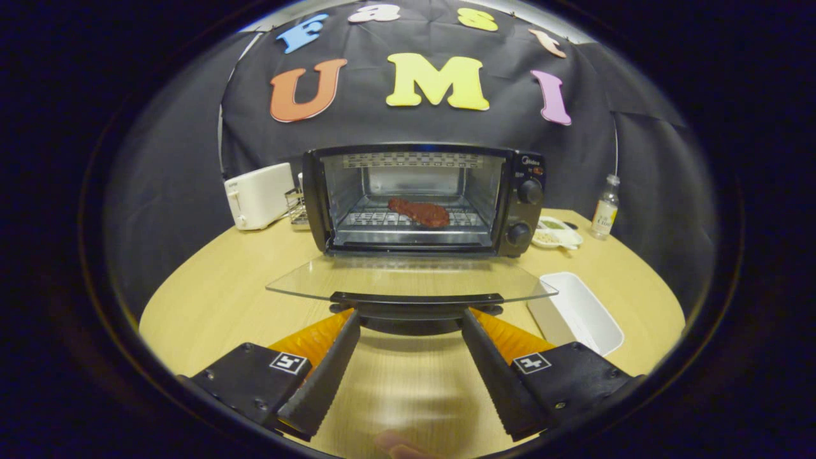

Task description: Open the toaster oven, put the food inside, and close the toaster oven door.

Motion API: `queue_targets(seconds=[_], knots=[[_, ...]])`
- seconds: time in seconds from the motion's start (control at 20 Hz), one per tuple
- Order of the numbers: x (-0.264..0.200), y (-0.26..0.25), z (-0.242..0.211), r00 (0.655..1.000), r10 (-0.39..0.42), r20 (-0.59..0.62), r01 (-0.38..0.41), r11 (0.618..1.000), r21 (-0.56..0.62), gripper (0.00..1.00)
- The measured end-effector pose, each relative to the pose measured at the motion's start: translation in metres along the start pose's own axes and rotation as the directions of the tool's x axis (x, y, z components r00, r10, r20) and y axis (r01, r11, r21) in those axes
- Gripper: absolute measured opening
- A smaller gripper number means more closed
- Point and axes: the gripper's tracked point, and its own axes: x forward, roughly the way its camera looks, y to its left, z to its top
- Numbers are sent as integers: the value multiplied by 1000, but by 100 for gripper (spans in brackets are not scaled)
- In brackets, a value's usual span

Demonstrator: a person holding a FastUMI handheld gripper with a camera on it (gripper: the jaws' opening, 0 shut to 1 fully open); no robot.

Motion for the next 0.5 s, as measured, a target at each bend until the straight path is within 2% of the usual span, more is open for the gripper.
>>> queue_targets(seconds=[0.25,0.5], knots=[[0,0,47,991,-20,130,25,999,-34,100],[7,-1,85,982,-19,190,27,999,-36,100]])
